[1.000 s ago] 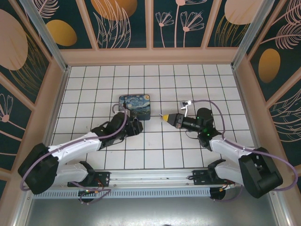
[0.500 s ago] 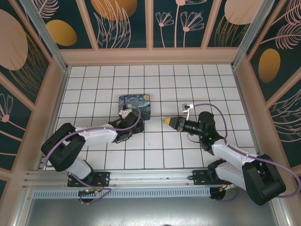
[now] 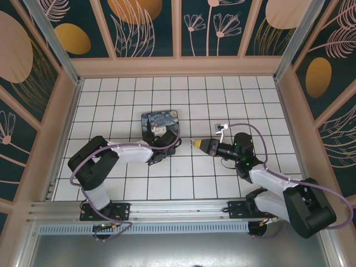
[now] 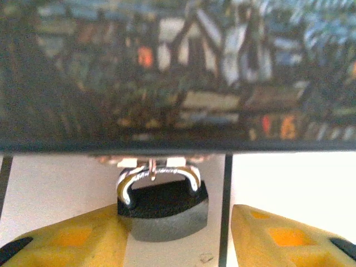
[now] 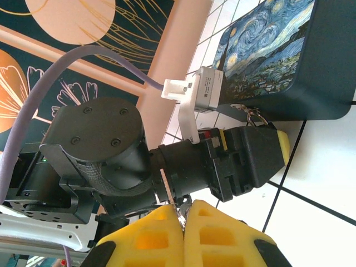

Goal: Unlock the padlock with the key

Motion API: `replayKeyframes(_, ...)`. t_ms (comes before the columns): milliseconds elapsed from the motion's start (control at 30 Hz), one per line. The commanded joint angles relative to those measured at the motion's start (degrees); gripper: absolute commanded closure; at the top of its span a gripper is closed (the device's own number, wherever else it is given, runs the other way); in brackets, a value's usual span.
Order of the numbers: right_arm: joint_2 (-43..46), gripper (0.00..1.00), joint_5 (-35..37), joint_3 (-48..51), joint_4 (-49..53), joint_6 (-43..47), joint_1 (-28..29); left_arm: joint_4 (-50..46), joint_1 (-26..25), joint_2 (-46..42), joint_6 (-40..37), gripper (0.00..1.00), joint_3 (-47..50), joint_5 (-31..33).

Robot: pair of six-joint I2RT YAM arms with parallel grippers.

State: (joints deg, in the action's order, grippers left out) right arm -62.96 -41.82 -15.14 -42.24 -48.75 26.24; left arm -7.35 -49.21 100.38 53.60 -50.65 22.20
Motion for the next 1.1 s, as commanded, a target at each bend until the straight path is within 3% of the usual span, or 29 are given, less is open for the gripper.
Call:
replayKeyframes(0, -0.52, 1.00, -0.61, 0.98, -3.72, -0.20, -0.13, -5.26, -0.03, 1.04, 0.71, 0.49, -1.93, 2.78)
replayKeyframes(100, -0.89, 1.00, -0.63, 1.50, -4.42, -0.20, -0.14, -6.83, -0.09, 1.30, 1.47, 0.40, -2.87, 3.49)
replayKeyframes(200, -1.36, 1.00, -0.69, 2.01, -5.54, -0.40, -0.11, -7.15, -0.10, 1.56, 3.35, 0.40, -3.22, 4.20)
replayKeyframes(500, -2.74, 1.00, -1.68, 2.45, -7.63, -0.92, 0.03, -6.68, -0.13, 4.65, 7.83, 0.52, -4.71, 4.64)
replayKeyframes(833, -0.28, 1.00, -0.57, 4.71, -5.08, 0.41, 0.57, -8.04, -0.09, 3.28, 5.92, 0.70, -7.56, 2.22)
replayKeyframes(1067, 2.37, 1.00, 1.34, 4.96, -0.23, 2.47, 2.38, -9.08, -0.08, -0.55, 5.42, 0.73, -9.08, -5.58)
